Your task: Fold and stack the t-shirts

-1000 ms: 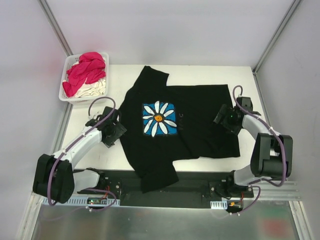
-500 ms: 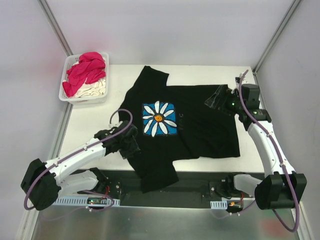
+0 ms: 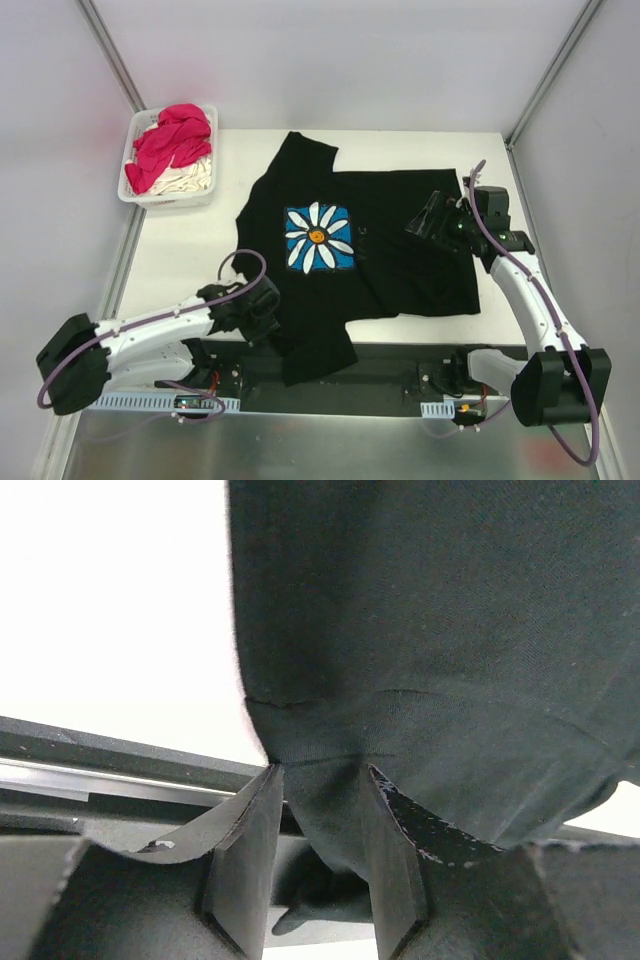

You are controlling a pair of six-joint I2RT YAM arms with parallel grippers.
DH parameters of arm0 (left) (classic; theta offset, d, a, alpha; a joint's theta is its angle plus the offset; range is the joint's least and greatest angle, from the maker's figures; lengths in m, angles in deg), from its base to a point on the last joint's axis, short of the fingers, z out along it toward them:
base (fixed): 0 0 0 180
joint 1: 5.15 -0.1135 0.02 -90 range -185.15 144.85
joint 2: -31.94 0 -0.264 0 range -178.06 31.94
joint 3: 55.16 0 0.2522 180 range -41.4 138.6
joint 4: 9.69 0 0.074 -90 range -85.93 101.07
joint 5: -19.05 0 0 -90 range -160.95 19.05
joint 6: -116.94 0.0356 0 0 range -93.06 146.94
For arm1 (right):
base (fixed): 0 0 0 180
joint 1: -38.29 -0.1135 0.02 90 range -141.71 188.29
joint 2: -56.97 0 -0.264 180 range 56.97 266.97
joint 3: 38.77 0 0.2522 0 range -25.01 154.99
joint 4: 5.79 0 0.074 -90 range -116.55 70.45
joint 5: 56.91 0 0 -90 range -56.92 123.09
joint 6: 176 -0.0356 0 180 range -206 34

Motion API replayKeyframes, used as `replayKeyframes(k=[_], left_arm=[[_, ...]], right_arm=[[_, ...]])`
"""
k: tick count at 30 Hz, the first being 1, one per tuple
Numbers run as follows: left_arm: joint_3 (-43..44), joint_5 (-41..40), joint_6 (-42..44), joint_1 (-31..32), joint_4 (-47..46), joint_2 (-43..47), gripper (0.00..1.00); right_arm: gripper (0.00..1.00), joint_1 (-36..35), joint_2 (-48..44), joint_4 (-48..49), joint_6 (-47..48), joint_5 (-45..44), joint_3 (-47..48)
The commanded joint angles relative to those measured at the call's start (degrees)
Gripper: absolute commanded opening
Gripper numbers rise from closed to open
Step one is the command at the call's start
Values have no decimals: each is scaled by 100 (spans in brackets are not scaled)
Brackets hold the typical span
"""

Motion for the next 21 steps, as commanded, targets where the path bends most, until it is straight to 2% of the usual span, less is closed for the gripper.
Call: replayKeyframes(k=[1, 2, 6, 10, 11, 13, 14, 15, 16, 17, 19, 20, 21], left_arm=[[-573, -270, -607, 69, 642, 793, 36], [-504, -315, -590, 60, 748, 1108, 36], [128, -727, -310, 51, 1678, 1427, 37], [1540, -1158, 498, -63, 1821, 1033, 45], [1815, -1281, 1022, -141, 1812, 693, 47], [2629, -1422, 1613, -614, 1769, 278, 59], [2878, -1466, 2278, -904, 1707, -176, 64], [3116, -1423, 2606, -1177, 1620, -416, 68], [3579, -1344, 2940, -1788, 1506, -662, 76], [3819, -1256, 3544, -2047, 1252, -1134, 80], [4677, -1089, 4013, -2469, 1110, -1681, 92], [5005, -1106, 4459, -2698, 1100, -2232, 99], [5312, -1150, 4612, -2804, 1091, -2498, 99]], right_arm=[[96, -28, -146, -241, -7, -428, -117], [96, -28, -101, -268, 19, -498, -125], [96, -37, 250, -224, 98, -595, 23], [96, -37, 856, -119, 405, -429, 559], [96, -37, 1040, -110, 580, -350, 734], [96, -37, 1584, -162, 722, -218, 1331], [96, -37, 1743, -171, 766, -261, 1508], [96, -37, 2093, -198, 853, -523, 1675], [96, -28, 2262, -302, 871, -699, 2172], [96, -37, 2446, -556, 932, -866, 2412], [96, -37, 3009, -812, 1047, -1254, 3174], [96, -28, 3210, -1005, 1099, -1307, 3414], [96, -28, 3387, -1076, 1161, -1360, 3617]])
